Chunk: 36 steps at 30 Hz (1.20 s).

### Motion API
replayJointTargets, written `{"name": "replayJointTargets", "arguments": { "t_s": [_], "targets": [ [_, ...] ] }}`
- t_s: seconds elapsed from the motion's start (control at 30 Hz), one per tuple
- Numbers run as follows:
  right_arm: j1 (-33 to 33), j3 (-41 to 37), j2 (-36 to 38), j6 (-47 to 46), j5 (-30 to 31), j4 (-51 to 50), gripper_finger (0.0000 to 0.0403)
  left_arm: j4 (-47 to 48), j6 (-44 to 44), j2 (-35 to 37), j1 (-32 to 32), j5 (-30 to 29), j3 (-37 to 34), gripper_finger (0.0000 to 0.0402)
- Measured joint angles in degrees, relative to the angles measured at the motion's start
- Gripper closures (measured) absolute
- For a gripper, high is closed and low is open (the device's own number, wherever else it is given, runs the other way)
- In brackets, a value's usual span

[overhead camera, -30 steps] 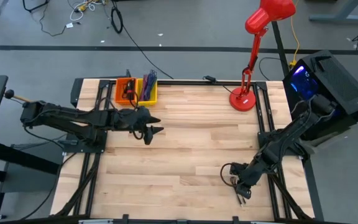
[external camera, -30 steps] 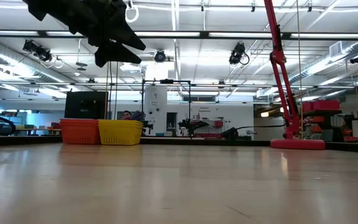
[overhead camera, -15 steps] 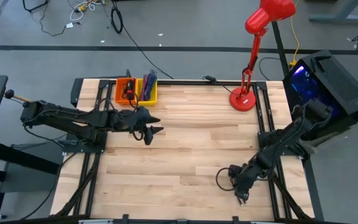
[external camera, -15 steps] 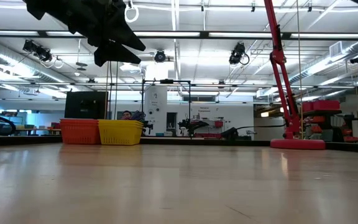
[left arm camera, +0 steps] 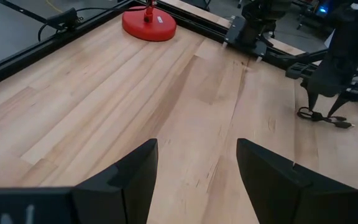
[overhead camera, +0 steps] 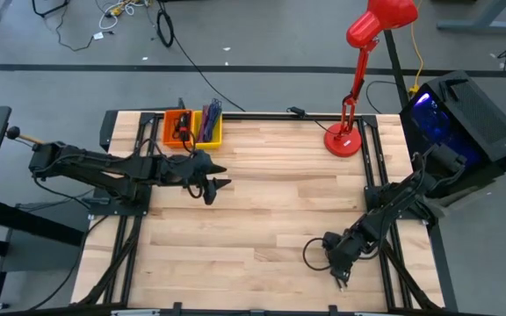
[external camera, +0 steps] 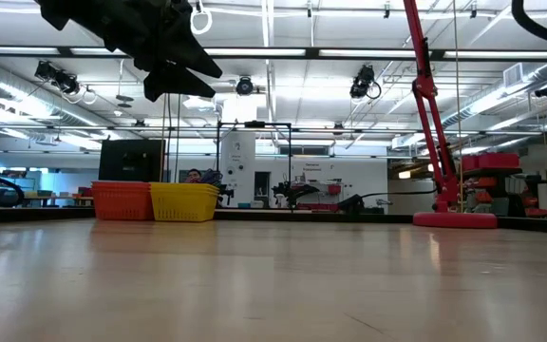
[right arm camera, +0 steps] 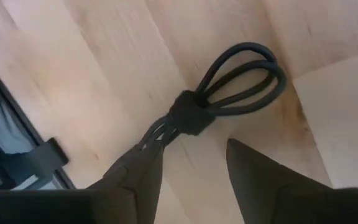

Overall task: Pick & Place USB Port
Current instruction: Put the black USB cable into the orange bin

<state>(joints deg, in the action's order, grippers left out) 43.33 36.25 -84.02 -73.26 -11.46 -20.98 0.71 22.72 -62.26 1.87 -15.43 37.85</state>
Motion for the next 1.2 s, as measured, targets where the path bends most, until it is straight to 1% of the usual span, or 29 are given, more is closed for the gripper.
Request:
{"name": "replayJointTargets", "arguments": {
  "t_s": [0.2, 0.37, 0.6, 0.7, 0.87, 1.07, 1.2],
  "targets": [
    [0.0, 0.0, -2.2, 0.2, -0.1, 2.1, 0.0223, 0.1, 0.0, 0.0, 0.0, 0.0, 0.0, 0.0179],
    [-0.1, 0.1, -2.4, 0.2, -0.4, 2.3, 0.0223, 0.2, 0.0, 0.0, 0.0, 0.0, 0.0, 0.0179],
    [-1.7, 0.0, -2.4, 1.1, -4.0, 3.0, 0.0223, 0.5, 0.0, 0.0, 0.0, 0.0, 0.0, 0.0179],
    [-2.4, 0.0, -2.5, 2.0, -4.5, 3.8, 0.0223, 0.5, 0.0, 0.0, 0.0, 0.0, 0.0, 0.0179],
    [-3.2, -0.1, -2.6, 3.4, -4.0, 6.2, 0.0223, 0.5, 0.0, 0.0, 0.0, 0.0, 0.0, 0.0179],
    [-3.2, -0.1, -2.9, 2.6, -1.2, 8.2, 0.0223, 0.5, 0.0, 0.0, 0.0, 0.0, 0.0, 0.0179],
    [-3.2, 0.1, -4.2, 3.8, -1.2, 8.2, 0.0228, 0.7, 0.0, 0.0, 0.0, -0.1, 0.0, 0.0179]
  ]
}}
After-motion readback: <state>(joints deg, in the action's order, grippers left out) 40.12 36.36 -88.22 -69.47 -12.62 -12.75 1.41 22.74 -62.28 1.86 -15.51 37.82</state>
